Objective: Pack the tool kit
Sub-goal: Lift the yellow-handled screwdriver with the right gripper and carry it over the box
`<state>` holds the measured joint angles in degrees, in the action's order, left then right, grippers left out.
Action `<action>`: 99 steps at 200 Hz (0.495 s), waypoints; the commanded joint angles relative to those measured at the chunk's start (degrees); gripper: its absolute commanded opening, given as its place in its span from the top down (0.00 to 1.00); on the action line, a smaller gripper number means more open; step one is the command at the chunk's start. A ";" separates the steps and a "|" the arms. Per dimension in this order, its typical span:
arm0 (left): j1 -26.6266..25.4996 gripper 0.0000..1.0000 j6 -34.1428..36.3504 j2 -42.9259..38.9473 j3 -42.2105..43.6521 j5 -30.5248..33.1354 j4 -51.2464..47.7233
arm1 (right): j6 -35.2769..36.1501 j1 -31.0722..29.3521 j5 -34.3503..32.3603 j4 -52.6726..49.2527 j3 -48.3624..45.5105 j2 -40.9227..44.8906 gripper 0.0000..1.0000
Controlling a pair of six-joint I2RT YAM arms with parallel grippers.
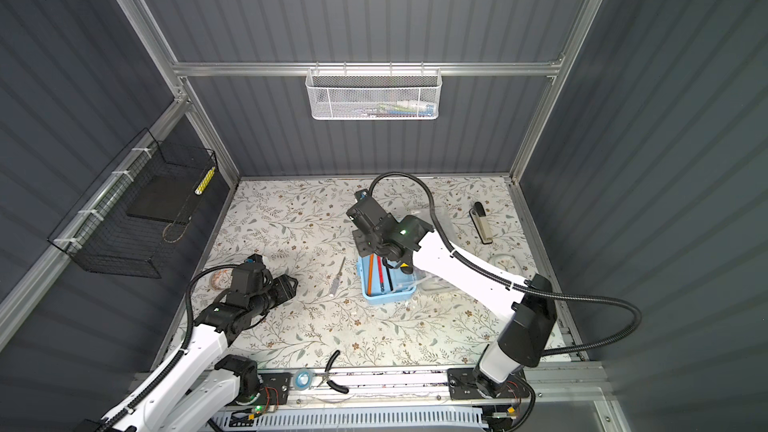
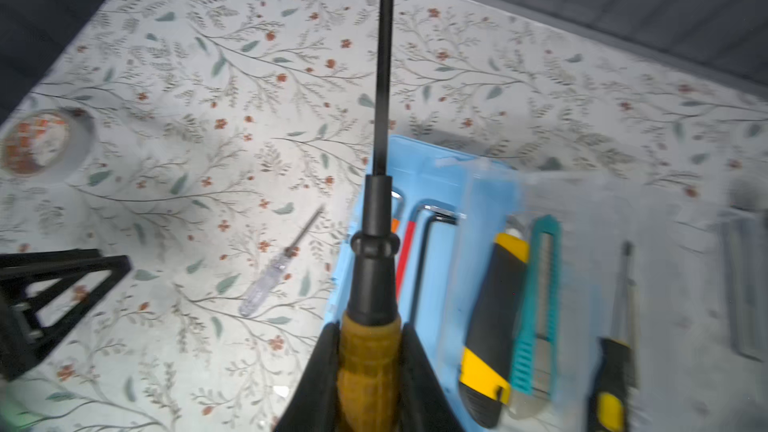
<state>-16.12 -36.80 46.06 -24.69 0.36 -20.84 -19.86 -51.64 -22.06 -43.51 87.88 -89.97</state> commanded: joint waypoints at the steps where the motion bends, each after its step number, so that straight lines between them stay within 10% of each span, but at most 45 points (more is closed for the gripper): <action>1: 0.27 0.37 1.69 0.26 -1.63 -0.36 0.15 | 2.25 1.79 -11.36 -10.98 -2.53 1.64 1.00; 99: 0.30 0.37 2.57 2.34 -0.50 -0.89 2.77 | 2.20 13.01 -19.66 -12.18 -13.51 0.87 1.00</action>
<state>-16.12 -35.51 48.51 -24.69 0.32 -19.20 -17.80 -39.68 -37.85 -54.94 75.24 -87.44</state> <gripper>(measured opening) 0.628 0.208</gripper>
